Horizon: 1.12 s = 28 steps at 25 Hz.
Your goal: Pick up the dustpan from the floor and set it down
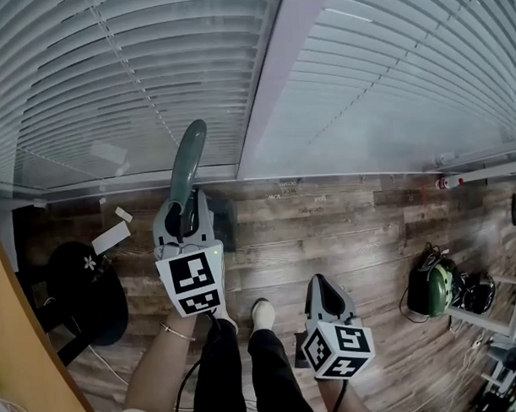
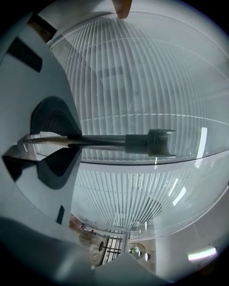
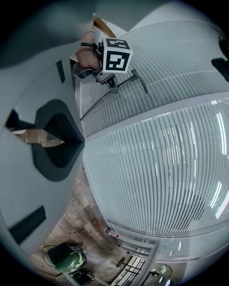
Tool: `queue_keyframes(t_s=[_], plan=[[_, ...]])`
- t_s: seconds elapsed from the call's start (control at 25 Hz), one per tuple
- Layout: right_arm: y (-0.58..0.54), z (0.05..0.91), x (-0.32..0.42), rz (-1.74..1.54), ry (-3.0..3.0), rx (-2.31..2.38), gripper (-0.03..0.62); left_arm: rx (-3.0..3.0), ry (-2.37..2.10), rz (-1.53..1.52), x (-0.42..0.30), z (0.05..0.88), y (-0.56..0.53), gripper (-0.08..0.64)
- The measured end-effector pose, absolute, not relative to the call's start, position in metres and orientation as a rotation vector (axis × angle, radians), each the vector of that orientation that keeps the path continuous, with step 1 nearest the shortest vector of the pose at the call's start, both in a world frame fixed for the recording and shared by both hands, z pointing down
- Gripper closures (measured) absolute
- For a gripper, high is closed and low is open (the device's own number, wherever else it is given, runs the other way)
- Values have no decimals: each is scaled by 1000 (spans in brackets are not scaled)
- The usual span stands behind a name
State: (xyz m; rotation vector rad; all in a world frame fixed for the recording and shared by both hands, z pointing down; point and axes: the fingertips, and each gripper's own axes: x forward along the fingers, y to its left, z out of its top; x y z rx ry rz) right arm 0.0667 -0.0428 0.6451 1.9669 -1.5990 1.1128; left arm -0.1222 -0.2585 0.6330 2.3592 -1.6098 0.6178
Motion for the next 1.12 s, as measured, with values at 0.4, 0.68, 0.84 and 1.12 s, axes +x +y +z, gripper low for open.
queue_keyframes(t_s=[0.4, 0.68, 0.84, 1.12], plan=[[-50, 605, 77, 1099, -1628, 2067, 560, 2410, -1528, 643, -107, 594, -208, 469], [-69, 537, 80, 901, -1670, 2125, 560, 2475, -1428, 673, -86, 541, -190, 469], [-75, 500, 85, 893, -1688, 2144, 560, 2497, -1400, 647, -77, 501, -187, 469], [-72, 442, 94, 809, -1702, 2193, 560, 2498, -1425, 537, -83, 427, -183, 469]])
